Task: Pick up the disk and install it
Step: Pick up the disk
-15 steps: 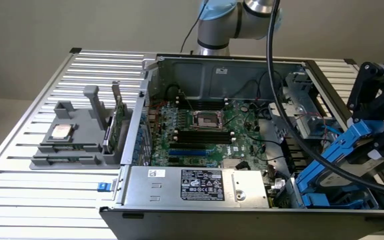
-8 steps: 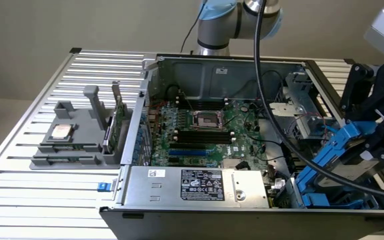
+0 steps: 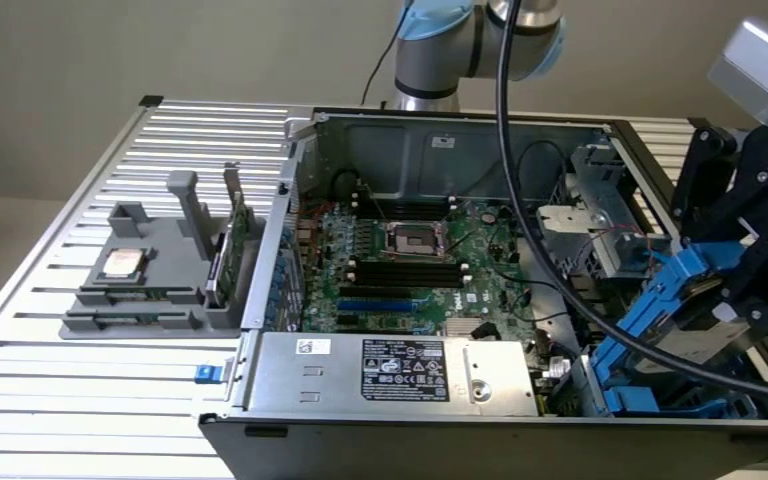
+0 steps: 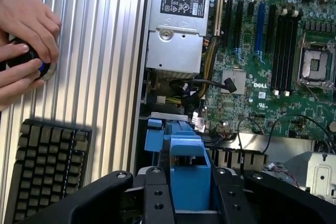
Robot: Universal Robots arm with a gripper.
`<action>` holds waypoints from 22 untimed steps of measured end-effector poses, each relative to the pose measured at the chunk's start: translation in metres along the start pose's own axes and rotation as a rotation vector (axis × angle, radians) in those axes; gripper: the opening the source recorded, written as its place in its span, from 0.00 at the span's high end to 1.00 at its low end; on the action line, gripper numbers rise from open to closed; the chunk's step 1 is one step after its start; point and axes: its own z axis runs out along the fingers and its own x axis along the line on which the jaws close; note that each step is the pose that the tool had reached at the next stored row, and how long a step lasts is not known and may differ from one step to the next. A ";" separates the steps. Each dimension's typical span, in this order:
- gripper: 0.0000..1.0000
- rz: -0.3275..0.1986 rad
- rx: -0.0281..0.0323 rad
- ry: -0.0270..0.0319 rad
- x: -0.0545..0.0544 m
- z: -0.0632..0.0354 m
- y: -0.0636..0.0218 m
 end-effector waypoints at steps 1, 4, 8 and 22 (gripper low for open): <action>0.60 0.000 0.0014 0.0000 0.000 0.0002 0.0005; 0.47 0.000 0.0054 0.0003 -0.001 0.0006 0.0017; 0.41 0.001 0.0091 0.0009 -0.003 0.0012 0.0024; 0.43 0.001 0.0327 0.0043 -0.006 0.0020 0.0040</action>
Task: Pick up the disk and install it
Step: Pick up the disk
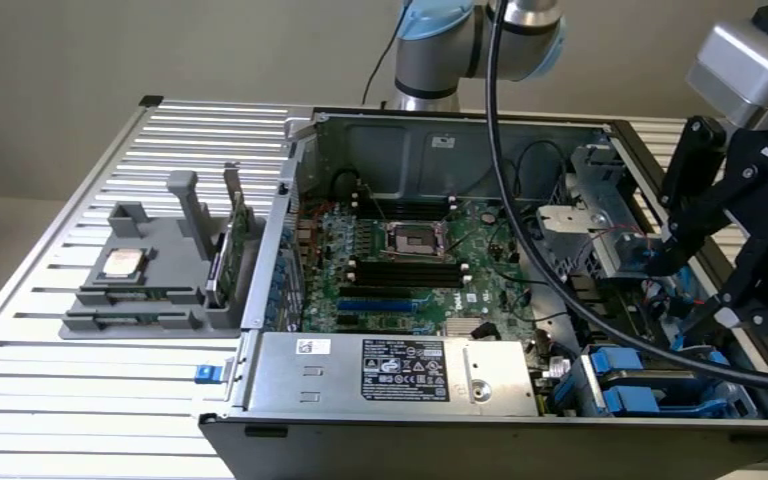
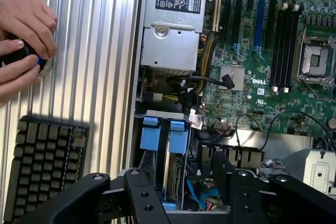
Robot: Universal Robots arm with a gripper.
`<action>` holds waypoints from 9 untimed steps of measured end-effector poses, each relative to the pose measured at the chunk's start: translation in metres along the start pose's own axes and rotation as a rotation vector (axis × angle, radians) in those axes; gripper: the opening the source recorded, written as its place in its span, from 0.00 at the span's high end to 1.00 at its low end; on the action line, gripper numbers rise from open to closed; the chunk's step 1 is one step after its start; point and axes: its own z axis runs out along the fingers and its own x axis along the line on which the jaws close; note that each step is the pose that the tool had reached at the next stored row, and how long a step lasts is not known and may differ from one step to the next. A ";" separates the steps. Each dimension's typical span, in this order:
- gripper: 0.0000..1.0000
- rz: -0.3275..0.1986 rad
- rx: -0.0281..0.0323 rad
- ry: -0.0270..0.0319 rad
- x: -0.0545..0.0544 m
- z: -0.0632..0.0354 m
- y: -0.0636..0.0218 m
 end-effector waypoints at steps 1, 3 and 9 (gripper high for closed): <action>0.56 0.000 0.0016 0.0002 0.000 0.0000 0.0000; 0.62 0.000 0.0035 0.0004 0.000 0.0000 -0.0001; 0.85 0.000 0.0121 0.0011 0.001 -0.0003 -0.0089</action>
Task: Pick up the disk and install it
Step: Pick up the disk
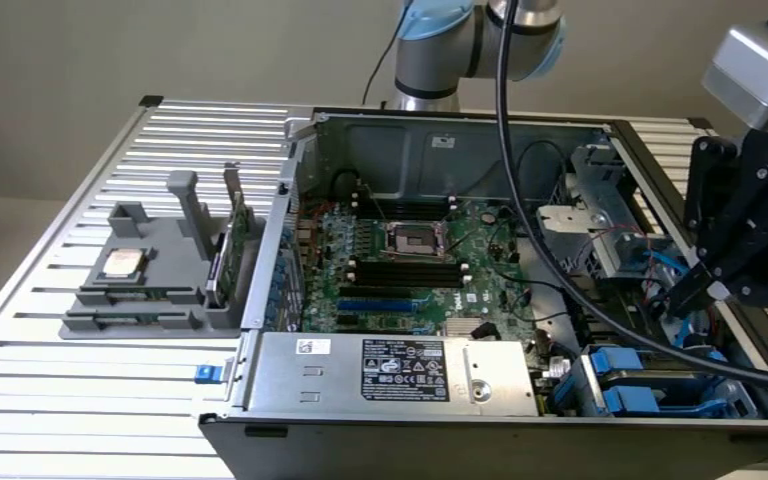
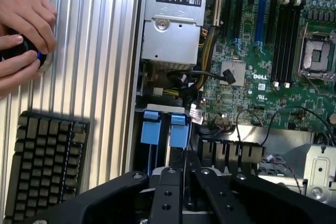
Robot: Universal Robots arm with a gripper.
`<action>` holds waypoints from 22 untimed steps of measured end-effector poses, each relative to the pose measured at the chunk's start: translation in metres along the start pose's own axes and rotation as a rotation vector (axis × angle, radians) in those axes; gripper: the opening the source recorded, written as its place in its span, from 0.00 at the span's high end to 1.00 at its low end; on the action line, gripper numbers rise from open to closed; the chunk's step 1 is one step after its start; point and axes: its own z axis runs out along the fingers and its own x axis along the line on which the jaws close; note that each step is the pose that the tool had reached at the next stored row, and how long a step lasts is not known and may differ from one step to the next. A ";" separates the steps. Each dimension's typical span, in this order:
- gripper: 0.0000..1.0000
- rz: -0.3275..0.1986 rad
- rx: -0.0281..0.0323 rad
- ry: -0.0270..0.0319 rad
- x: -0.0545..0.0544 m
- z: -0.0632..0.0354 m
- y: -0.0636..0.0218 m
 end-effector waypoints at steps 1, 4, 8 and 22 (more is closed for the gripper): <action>0.89 0.000 0.0036 0.0001 0.000 0.0004 -0.0024; 0.89 0.000 0.0124 0.0012 0.001 0.0027 -0.0058; 0.89 0.000 0.0178 0.0016 0.002 0.0097 -0.0064; 0.89 0.000 0.0364 0.0035 0.005 0.0339 -0.0100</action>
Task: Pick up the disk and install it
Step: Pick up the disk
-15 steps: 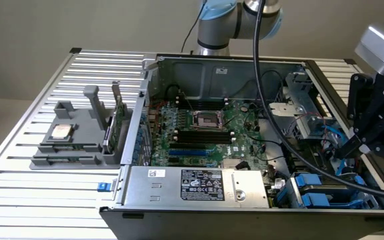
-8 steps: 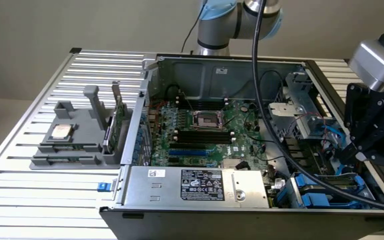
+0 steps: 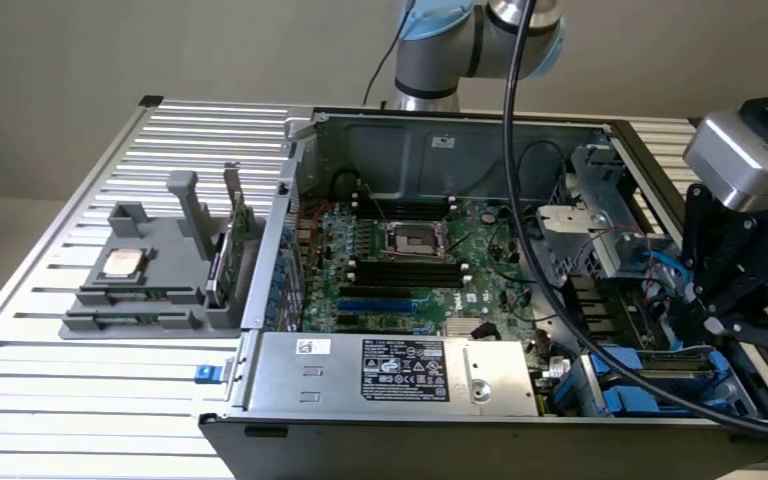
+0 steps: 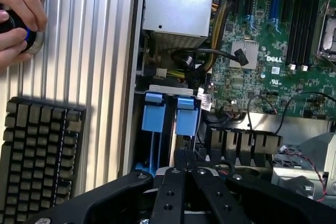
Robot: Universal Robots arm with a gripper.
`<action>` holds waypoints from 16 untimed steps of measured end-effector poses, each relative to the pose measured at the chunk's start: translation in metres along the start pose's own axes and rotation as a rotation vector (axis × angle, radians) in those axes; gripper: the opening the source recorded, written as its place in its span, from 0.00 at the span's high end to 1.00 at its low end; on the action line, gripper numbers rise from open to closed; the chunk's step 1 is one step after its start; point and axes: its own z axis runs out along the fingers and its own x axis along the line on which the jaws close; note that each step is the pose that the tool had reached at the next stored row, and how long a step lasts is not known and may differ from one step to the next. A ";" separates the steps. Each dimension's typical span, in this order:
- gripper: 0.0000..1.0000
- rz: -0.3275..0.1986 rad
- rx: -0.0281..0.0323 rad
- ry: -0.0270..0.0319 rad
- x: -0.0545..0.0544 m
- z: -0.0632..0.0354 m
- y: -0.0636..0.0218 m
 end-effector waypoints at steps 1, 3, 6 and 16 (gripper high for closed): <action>0.89 0.000 0.0010 0.0001 0.000 0.0018 -0.0003; 0.89 0.000 0.0029 0.0004 0.000 0.0055 -0.0009; 0.89 0.000 0.0037 0.0004 0.000 0.0109 -0.0016; 0.89 0.000 0.0067 0.0005 0.001 0.0291 -0.0067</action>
